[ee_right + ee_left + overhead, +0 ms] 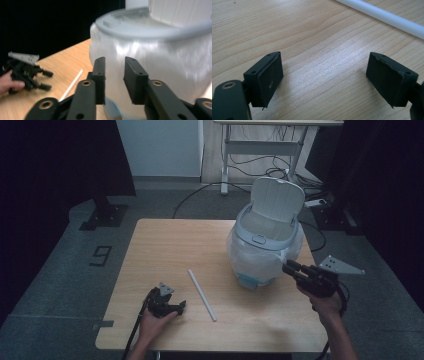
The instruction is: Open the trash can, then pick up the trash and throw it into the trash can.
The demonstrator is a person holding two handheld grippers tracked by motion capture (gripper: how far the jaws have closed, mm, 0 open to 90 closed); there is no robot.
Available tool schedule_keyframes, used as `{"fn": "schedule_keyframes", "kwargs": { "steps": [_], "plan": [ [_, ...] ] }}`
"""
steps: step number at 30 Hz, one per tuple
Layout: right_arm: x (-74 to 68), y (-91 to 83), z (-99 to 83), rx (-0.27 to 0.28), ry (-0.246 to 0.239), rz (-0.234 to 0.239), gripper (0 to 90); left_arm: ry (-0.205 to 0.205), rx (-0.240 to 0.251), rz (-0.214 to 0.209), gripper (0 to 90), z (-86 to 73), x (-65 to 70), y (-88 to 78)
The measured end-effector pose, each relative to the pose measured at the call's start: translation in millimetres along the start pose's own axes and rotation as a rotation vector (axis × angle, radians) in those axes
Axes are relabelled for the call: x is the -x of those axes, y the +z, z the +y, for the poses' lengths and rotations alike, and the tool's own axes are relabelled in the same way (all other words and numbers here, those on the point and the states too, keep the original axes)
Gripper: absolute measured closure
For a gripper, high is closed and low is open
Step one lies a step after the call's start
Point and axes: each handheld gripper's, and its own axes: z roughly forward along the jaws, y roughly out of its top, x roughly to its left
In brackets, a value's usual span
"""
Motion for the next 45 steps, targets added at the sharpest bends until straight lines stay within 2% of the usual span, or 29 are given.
{"fn": "schedule_keyframes", "kwargs": {
  "steps": [7,12,17,26,33,37,40,45],
  "plan": [
    [5.3,-4.9,-48.1,-0.028,0.021,0.004,56.8,-0.002,0.001,0.002,13.9,-0.1,0.4,0.0],
    [8.1,-0.6,-72.1,-0.056,0.035,-0.004,51.7,0.0,-0.001,0.003,14.0,-0.1,0.3,-0.1],
    [12.4,6.8,-91.6,-0.098,0.071,-0.032,44.6,-0.001,-0.001,0.002,13.9,-0.1,0.3,-0.1],
    [16.1,8.0,-100.4,-0.11,0.102,-0.049,43.3,-0.001,0.001,0.002,14.2,-0.2,0.4,-0.4],
    [16.9,9.0,-103.4,-0.116,0.099,-0.048,43.3,-0.013,0.013,0.003,18.0,3.7,2.8,-5.6],
    [18.1,9.5,-108.4,-0.126,0.111,-0.053,43.3,-0.029,0.054,-0.025,17.3,14.9,8.2,-12.6],
    [18.5,9.6,-113.2,-0.132,0.131,-0.052,43.2,-0.035,0.062,-0.057,15.4,22.7,15.1,-13.6],
    [18.3,9.2,-117.7,-0.149,0.126,-0.059,43.2,-0.028,0.043,-0.109,14.7,37.1,27.7,-6.6]
  ]
}}
